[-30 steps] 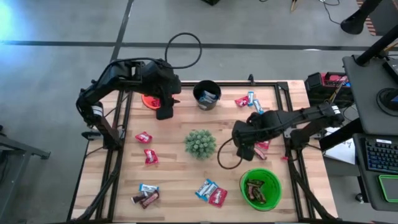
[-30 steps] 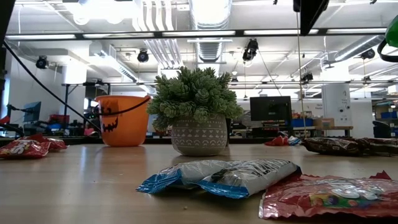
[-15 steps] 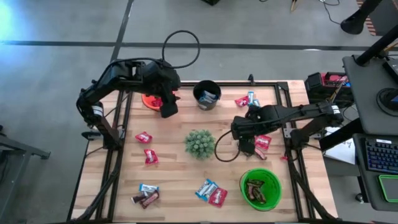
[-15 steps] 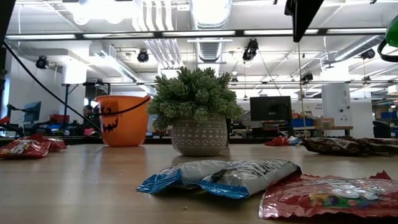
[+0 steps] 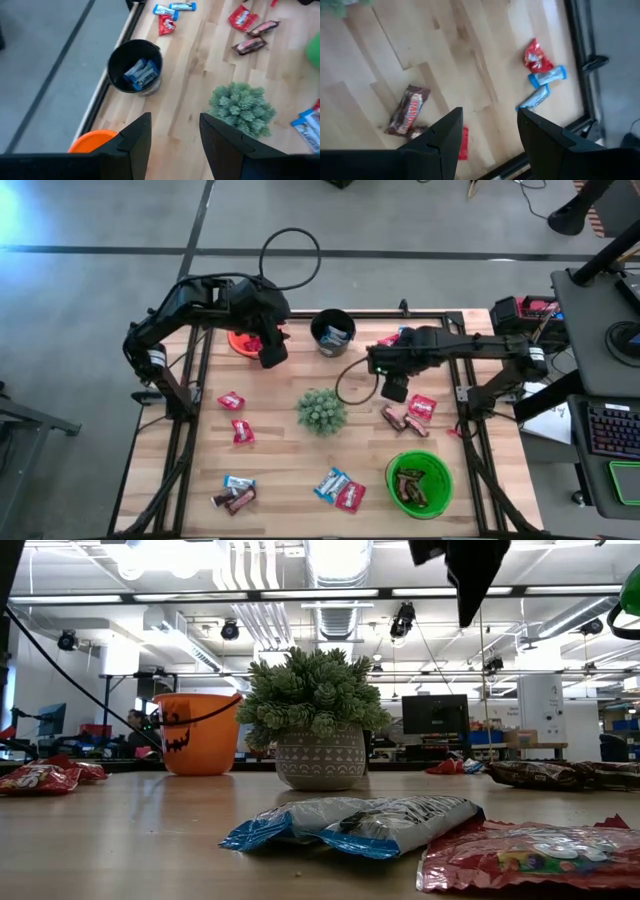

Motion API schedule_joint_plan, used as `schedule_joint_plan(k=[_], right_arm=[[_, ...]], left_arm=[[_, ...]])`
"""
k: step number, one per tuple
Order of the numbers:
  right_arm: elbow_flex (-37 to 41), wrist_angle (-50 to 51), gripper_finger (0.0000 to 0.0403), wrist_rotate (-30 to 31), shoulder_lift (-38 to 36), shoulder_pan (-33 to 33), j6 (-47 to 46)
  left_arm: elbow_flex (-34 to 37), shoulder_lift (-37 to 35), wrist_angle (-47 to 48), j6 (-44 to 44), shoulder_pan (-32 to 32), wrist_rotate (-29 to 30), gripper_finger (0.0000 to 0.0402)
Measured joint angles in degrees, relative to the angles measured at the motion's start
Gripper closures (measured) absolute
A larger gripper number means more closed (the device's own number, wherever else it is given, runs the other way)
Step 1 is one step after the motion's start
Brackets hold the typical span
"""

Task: Organize candy in baskets
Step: Put the brown chocolate bar into the green bucket

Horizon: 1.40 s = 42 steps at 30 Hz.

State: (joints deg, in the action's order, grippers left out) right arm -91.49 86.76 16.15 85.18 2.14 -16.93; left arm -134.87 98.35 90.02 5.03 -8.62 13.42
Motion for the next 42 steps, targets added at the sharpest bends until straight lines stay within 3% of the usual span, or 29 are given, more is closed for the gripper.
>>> schedule_joint_plan(k=[5, 15, 29, 42], right_arm=[[2.3, -1.02, 0.0223, -11.53, 0.62, 2.43, -1.34], [9.28, -5.74, 0.0223, -22.67, 4.02, 2.88, -4.77], [22.02, -17.65, 0.0222, -24.14, 5.95, 2.7, -16.62], [30.69, -26.47, 0.0222, -25.21, 5.95, 2.11, -19.65]], left_arm=[[0.0, 0.0, 0.0, -2.08, 0.0, 1.7, 0.0252], [0.0, 0.02, 0.0, -7.39, 0.0, 1.71, 0.0252], [0.0, 0.02, 0.0, -12.12, 0.0, 1.7, 0.0252], [0.0, 0.02, 0.0, -13.56, 0.0, 1.68, 0.0252]])
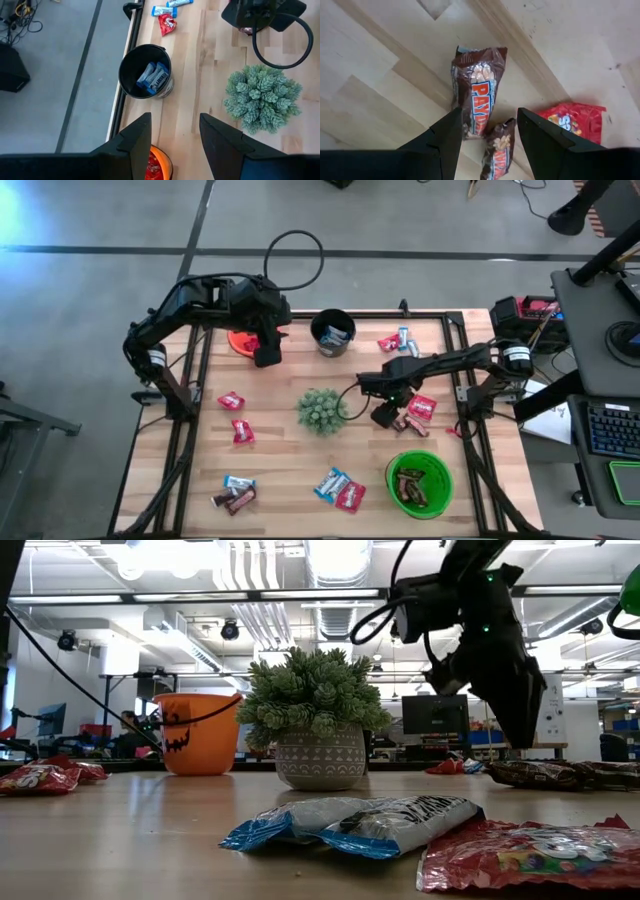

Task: Organize candy in baskets
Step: Put the brown chocolate bar into the green bucket

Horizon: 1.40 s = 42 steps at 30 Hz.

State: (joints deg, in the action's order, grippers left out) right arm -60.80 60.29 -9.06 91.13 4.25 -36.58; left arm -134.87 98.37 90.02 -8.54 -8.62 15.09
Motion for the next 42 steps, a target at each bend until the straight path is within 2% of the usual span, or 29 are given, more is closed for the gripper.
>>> schedule_joint_plan(k=[16, 20, 25, 29, 35, 42], right_arm=[[7.9, -11.76, 0.0226, -3.15, -0.04, 0.01, 0.09], [7.93, -11.78, 0.0269, -3.26, -0.04, 0.02, 0.05], [7.57, -12.02, 0.0372, -4.87, -0.04, 0.09, -0.87], [7.54, -12.23, 0.0378, -6.93, -0.87, 0.09, -2.9], [3.26, -11.45, 0.038, -9.62, -4.28, -0.08, -4.25], [-8.21, -3.8, 0.0381, -9.62, -9.77, -1.74, -4.48]], left_arm=[[0.0, 0.0, 0.0, -0.24, 0.0, 0.0, 0.0252], [0.0, 0.0, 0.0, -0.24, 0.0, 0.0, 0.0252], [0.0, 0.0, 0.0, -0.24, 0.0, 0.0, 0.0252], [0.0, 0.0, 0.0, -0.24, 0.02, 0.0, 0.0252], [0.0, 0.0, 0.0, -0.24, 0.0, 0.0, 0.0252], [0.0, 0.0, -0.01, -0.25, 0.01, 0.0, 0.0252]])
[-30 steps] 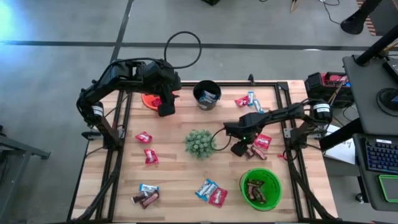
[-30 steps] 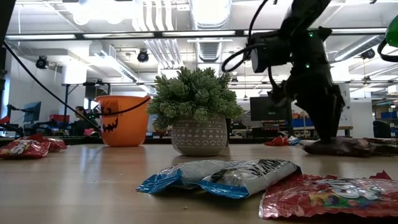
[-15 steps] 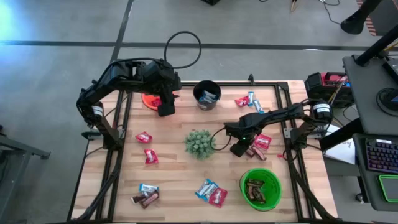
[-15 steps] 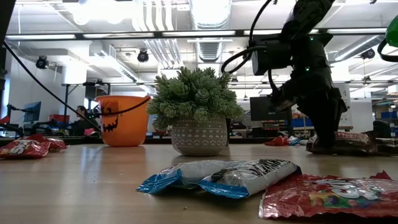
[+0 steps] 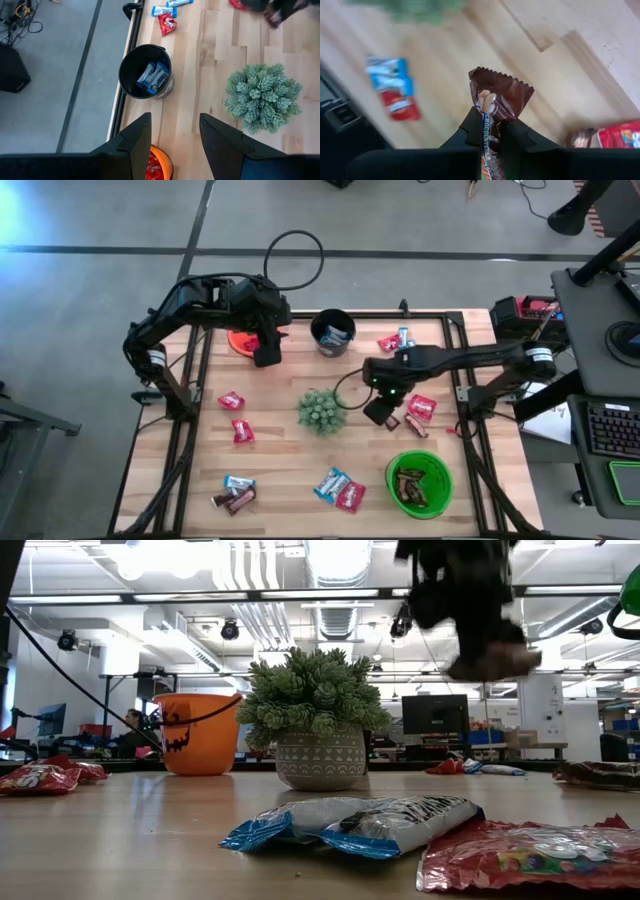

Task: Organize candy in baskets
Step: Put the brown chocolate bar into the green bucket

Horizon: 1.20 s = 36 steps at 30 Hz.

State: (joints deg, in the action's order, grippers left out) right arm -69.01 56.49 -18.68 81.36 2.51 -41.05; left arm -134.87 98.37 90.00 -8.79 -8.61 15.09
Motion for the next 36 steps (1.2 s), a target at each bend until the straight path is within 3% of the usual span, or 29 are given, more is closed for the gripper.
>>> schedule_joint_plan(k=[9, 25, 30, 36], right_arm=[[-10.28, 7.38, 0.0381, 0.71, -4.31, -8.83, -7.7], [-9.84, 7.61, 0.0381, 3.89, -3.96, -33.69, -29.96], [-9.72, 7.59, 0.0379, 5.83, -2.43, -38.2, -31.08], [-9.71, 7.59, 0.0354, 6.33, -0.59, -39.02, -28.94]], left_arm=[[0.0, 0.0, 0.01, -2.72, -0.01, 0.0, 0.0252], [0.0, 0.0, 0.01, -3.76, -0.01, 0.0, 0.0252], [0.04, 0.0, -0.02, -2.57, -0.01, 0.91, 0.0252], [0.42, 0.02, 0.0, -2.12, -0.01, 5.32, 0.0252]])
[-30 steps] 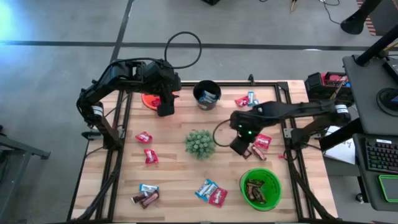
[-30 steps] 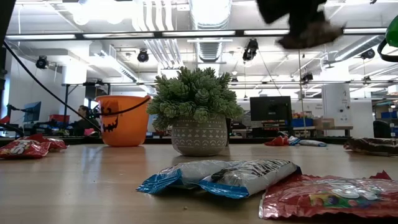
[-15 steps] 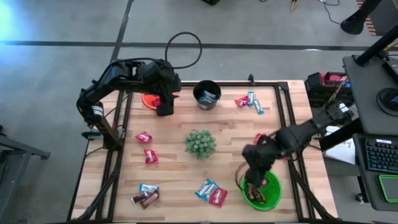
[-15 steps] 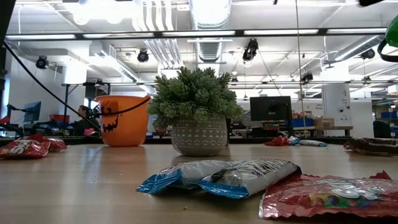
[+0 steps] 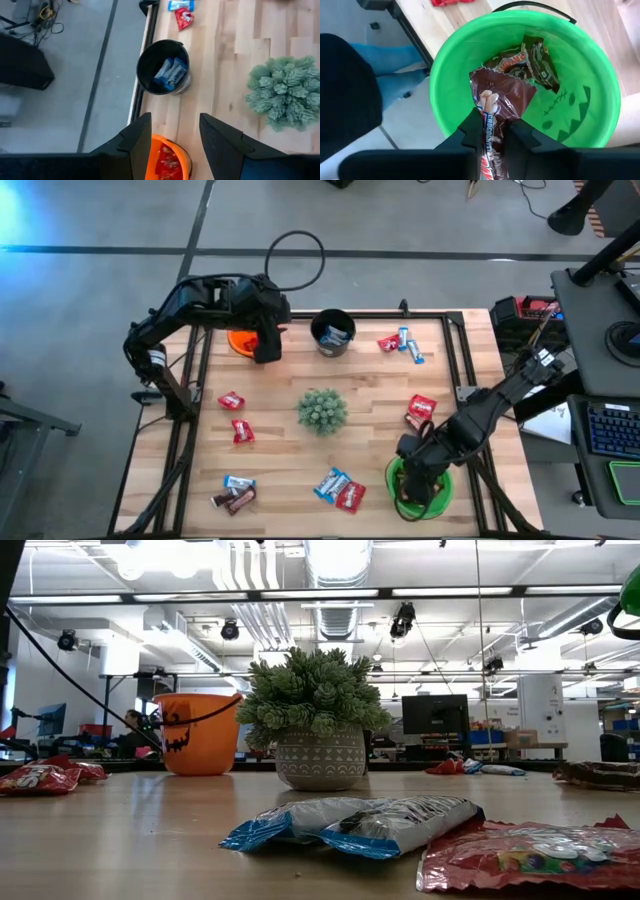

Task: Organize candy in baskets
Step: Put the brown chocolate bar into the green bucket

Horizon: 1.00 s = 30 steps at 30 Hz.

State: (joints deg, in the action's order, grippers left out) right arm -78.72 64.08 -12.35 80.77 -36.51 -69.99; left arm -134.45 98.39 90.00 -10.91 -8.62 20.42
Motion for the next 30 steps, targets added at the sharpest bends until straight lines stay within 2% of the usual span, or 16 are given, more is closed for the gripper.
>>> schedule_joint_plan(k=[7, 14, 21, 30], right_arm=[[0.0, 0.06, 0.0297, 0.51, 0.41, 0.0, 4.38], [0.0, 0.13, 0.025, 0.62, 0.41, 0.0, 8.36], [0.0, 0.33, 0.0235, 0.6, 0.41, 0.0, 10.79], [0.0, 0.68, 0.0232, 0.61, 0.41, -0.22, 11.75]], left_arm=[[0.0, 0.0, -0.47, 0.09, 0.0, 0.18, 0.0252], [0.02, 0.17, -0.09, 7.46, 0.0, -0.41, 0.0252], [0.96, 0.19, -0.04, 16.59, 1.41, -14.97, 0.0248], [7.41, -0.98, -0.04, 23.25, 7.84, -16.99, 0.0217]])
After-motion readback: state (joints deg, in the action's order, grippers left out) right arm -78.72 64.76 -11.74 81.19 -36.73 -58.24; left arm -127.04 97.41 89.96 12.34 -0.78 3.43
